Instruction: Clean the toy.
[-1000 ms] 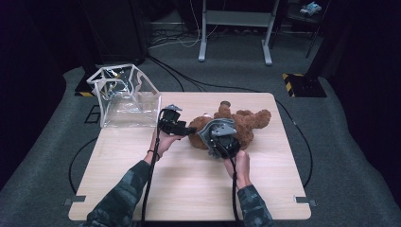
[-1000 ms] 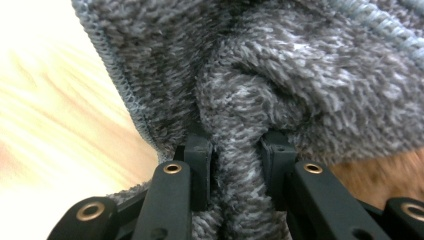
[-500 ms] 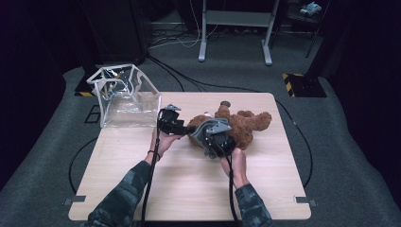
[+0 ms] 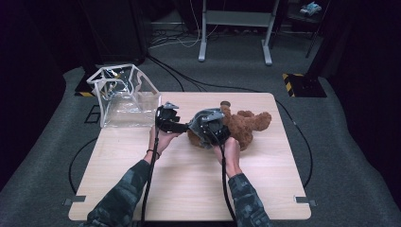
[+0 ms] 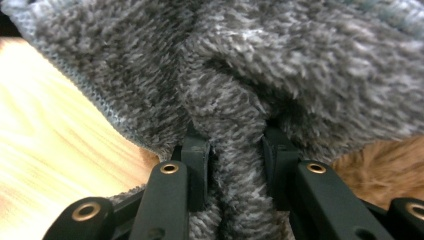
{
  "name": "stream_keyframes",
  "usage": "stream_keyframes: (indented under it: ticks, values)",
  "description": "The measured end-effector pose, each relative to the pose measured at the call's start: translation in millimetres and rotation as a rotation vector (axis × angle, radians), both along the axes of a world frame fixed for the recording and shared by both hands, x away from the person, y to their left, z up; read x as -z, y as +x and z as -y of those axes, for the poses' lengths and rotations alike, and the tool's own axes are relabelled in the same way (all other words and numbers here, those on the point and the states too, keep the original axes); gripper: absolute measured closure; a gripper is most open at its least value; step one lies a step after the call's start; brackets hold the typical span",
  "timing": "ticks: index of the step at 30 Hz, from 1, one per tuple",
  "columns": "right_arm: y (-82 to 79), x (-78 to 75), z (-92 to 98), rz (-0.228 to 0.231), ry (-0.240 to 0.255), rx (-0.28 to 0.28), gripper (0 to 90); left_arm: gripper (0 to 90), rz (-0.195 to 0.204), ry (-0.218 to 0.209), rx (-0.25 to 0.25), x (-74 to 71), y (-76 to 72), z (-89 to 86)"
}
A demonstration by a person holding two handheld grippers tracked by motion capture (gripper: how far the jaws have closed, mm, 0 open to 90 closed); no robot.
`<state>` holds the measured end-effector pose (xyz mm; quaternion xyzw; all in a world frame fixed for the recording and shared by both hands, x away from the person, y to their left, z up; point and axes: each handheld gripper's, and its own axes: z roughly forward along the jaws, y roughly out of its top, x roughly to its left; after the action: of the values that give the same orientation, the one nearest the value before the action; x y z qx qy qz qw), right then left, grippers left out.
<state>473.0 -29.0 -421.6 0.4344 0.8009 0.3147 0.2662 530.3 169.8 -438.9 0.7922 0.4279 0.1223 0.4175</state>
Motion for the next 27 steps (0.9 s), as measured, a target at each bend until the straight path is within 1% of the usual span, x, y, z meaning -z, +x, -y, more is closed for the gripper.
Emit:
stream_keyframes:
  ticks: [2, 3, 5, 6, 7, 8, 9, 11, 12, 13, 15, 17, 18, 19, 20, 21, 22, 24, 25, 27]
  values:
    - [-3.0, -5.1, 1.4, 0.026, -0.001, -0.005, 70.2, 30.3, -0.009, -0.004, -0.002, 3.4, 1.5, -0.1]
    - [-3.0, -6.3, 1.1, 0.039, 0.009, -0.004, 70.3, 30.3, -0.014, -0.014, -0.007, 5.1, 2.2, 0.0]
    - [-1.9, -5.5, 0.0, 0.026, 0.021, -0.007, 70.2, 30.4, -0.024, -0.021, -0.003, 7.1, 3.7, -1.3]
    - [-0.8, -2.9, -1.1, 0.014, 0.036, -0.014, 70.1, 31.2, -0.032, -0.033, -0.001, 8.1, 4.4, -1.9]
    - [-0.2, 0.4, -2.4, 0.001, 0.045, -0.024, 70.0, 32.1, -0.04, -0.057, -0.006, 9.6, 5.3, -1.4]
    - [-1.2, 4.0, -4.3, -0.01, 0.05, -0.028, 70.0, 32.2, -0.05, -0.051, -0.003, 10.6, 6.1, -1.6]
    - [-3.1, 7.6, -7.4, -0.013, 0.05, -0.031, 70.0, 32.2, -0.053, -0.057, -0.009, 11.8, 6.6, -0.7]
    - [-8.1, 13.9, -11.2, -0.02, 0.04, -0.049, 70.1, 32.2, -0.052, -0.052, 0.0, 12.6, 7.2, -0.8]
    - [-10.8, 17.2, -11.9, -0.032, 0.041, -0.058, 70.2, 32.3, -0.052, -0.06, -0.007, 12.6, 6.8, -0.1]
    - [-12.9, 21.6, -12.7, -0.035, 0.044, -0.068, 70.3, 32.3, -0.052, -0.049, 0.001, 12.2, 6.7, -0.7]
    - [-15.2, 31.6, -13.9, -0.06, 0.035, -0.08, 70.5, 32.7, -0.055, -0.063, -0.014, 12.6, 5.8, 1.2]
    - [-14.9, 42.5, -13.9, -0.1, 0.031, -0.091, 70.5, 34.3, -0.054, -0.066, -0.018, 12.9, 5.1, 2.3]
    - [-14.5, 47.5, -14.1, -0.136, 0.031, -0.088, 70.5, 34.7, -0.055, -0.062, -0.014, 13.1, 5.1, 2.3]
    - [-12.6, 52.7, -13.7, -0.161, 0.028, -0.096, 70.4, 34.7, -0.054, -0.059, -0.009, 13.6, 5.4, 2.4]
    - [-11.7, 56.0, -12.6, -0.202, 0.023, -0.1, 70.1, 34.6, -0.056, -0.06, -0.011, 13.9, 5.2, 2.6]
    - [-11.1, 56.8, -10.7, -0.23, 0.017, -0.106, 70.1, 34.1, -0.055, -0.061, -0.012, 14.0, 5.1, 2.5]
    - [-12.6, 53.5, -7.4, -0.229, 0.023, -0.103, 70.2, 34.0, -0.054, -0.067, -0.012, 14.2, 4.9, 2.8]
    - [-16.5, 37.8, 1.8, -0.189, 0.047, -0.096, 70.3, 34.6, -0.051, -0.068, 0.001, 14.8, 5.1, 2.0]
    - [-17.7, 27.1, 7.2, -0.152, 0.063, -0.078, 70.5, 34.4, -0.052, -0.07, 0.007, 15.5, 5.3, 1.4]
    - [-17.6, 3.5, 16.6, -0.094, 0.094, -0.036, 70.5, 33.4, -0.055, -0.072, 0.008, 16.6, 6.1, 0.4]
